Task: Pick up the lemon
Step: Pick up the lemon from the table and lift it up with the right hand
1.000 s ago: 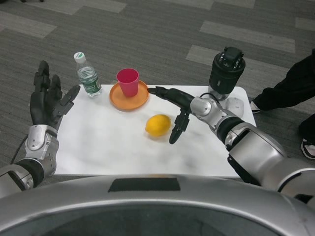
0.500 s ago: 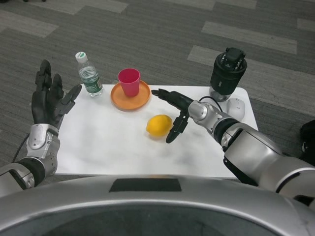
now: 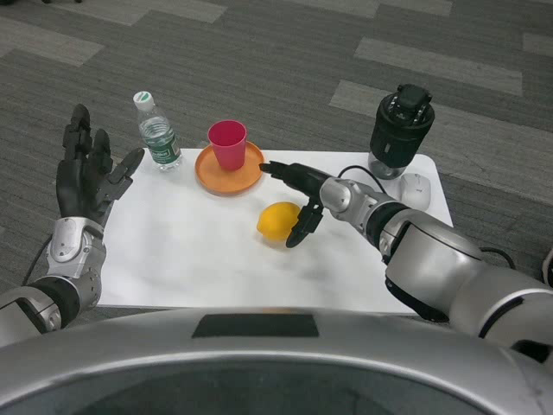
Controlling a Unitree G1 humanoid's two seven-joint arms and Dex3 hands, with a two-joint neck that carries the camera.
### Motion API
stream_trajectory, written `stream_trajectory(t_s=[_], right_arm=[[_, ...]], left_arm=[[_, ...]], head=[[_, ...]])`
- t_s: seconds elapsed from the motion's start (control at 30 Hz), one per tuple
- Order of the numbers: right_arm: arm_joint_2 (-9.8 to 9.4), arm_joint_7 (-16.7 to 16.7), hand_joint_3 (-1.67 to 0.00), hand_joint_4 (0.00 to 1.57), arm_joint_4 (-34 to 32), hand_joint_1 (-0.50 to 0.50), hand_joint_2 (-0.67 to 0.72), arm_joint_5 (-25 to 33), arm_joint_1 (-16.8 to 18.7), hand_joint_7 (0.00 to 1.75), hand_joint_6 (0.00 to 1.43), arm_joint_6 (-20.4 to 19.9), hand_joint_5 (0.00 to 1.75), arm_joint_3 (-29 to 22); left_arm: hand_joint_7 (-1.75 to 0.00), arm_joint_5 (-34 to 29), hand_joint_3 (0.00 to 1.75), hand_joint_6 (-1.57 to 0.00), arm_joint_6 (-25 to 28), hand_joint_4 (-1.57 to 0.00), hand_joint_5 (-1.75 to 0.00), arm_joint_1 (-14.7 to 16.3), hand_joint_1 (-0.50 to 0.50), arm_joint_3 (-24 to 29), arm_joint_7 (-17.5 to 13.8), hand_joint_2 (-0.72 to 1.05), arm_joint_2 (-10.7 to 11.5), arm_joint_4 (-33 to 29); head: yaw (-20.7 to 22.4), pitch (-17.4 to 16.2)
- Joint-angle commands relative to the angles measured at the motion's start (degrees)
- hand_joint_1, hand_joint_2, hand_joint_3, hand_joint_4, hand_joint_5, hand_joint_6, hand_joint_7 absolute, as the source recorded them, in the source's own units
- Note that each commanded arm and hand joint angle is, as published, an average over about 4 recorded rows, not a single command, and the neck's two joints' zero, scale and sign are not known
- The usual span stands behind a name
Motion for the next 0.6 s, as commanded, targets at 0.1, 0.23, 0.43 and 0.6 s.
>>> stream_trajectory(t_s=[0.1,0.23,0.43,0.6], right_arm=[[-0.04,-0.5,-0.40,0.00,1.0,-0.17,-0.30,0.6,-2.2,0.02,0.00,1.1,0.58,1.4],[0.09,-0.6,-0.44,0.00,2.3,-0.17,-0.35,1.5,-2.9,0.07,0.00,1.7,0.63,4.2],[0.18,-0.1,-0.58,0.00,3.8,-0.17,-0.41,2.1,-3.0,0.07,0.00,2.7,0.78,5.3],[0.62,0.4,-0.63,0.00,4.2,-0.19,-0.41,2.1,-2.9,0.14,0.00,3.0,0.87,6.3]], left_arm=[[0.00,0.5,0.09,0.00,0.0,0.00,0.00,-1.3,0.50,0.7,0.0,0.87,0.0,-0.2],[0.00,0.6,0.09,0.00,0.0,0.00,0.00,-1.5,0.50,0.7,0.0,0.87,-0.1,-0.2],[0.00,0.6,0.09,0.00,0.0,0.00,0.00,-1.6,0.50,0.5,0.0,0.87,-0.2,-0.2],[0.00,0.6,0.09,0.00,0.0,0.00,0.00,-1.9,0.50,0.3,0.0,0.87,-0.2,-0.1]], head=[[1.1,-0.1],[1.6,-0.1],[2.6,-0.4],[4.6,-0.6]])
